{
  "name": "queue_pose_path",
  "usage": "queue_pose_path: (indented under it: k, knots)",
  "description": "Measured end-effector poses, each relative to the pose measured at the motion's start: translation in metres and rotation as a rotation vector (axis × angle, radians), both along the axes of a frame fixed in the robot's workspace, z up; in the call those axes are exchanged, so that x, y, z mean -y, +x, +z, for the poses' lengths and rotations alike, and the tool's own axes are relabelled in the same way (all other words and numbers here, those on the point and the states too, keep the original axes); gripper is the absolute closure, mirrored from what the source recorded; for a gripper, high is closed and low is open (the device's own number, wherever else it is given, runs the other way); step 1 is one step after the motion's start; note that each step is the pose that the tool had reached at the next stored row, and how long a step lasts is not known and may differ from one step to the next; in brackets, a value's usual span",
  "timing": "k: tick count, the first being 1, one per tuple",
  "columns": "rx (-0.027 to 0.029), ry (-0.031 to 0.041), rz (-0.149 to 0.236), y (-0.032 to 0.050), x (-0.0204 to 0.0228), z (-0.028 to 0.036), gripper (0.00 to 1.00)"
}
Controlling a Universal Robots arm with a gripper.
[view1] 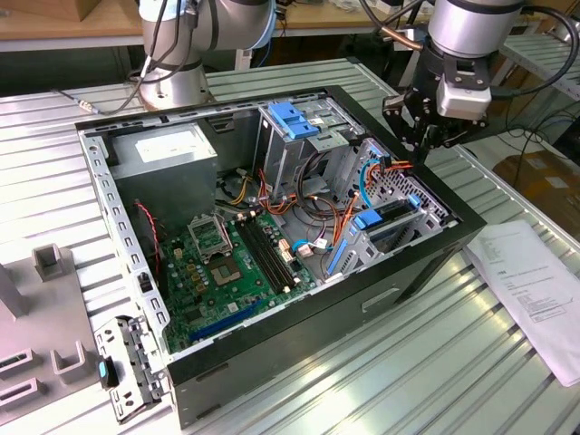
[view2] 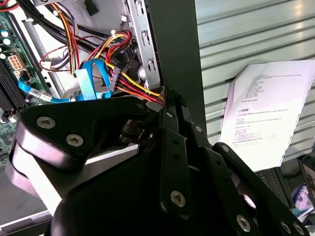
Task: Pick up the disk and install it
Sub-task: 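Insert the first disk wire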
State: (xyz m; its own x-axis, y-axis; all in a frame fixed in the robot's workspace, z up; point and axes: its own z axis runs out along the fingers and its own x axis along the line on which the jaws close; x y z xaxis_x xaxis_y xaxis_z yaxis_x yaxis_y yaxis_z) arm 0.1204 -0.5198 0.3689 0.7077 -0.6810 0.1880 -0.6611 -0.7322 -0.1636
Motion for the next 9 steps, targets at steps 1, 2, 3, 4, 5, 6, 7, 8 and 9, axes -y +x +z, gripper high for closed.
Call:
queue_pose_path:
  k: [1,2,3,4,5,6,7,8,9]
  knots:
    - [0.0000,-0.0003,-0.016,0.0000,0.0000,0.0001,0.84]
    - [0.0000,-0.0003,-0.030,0.0000,0.0001,0.0000,0.84]
    - [0.0001,-0.0001,-0.062,0.0000,0.0001,-0.0001,0.84]
    - [0.0001,-0.0003,-0.085,0.0000,0.0001,-0.0001,0.84]
    - [0.0001,-0.0002,-0.104,0.0000,0.0001,-0.0002,0.84]
    - [0.0001,0.0000,-0.116,-0.0001,0.0001,-0.0003,0.84]
    - [0.0001,-0.0002,-0.126,-0.0007,0.0001,-0.0001,0.84]
    - [0.0000,-0.0004,-0.127,-0.0017,0.0001,-0.0001,0.84]
    - [0.0000,-0.0003,-0.127,-0.0037,0.0001,-0.0001,0.84]
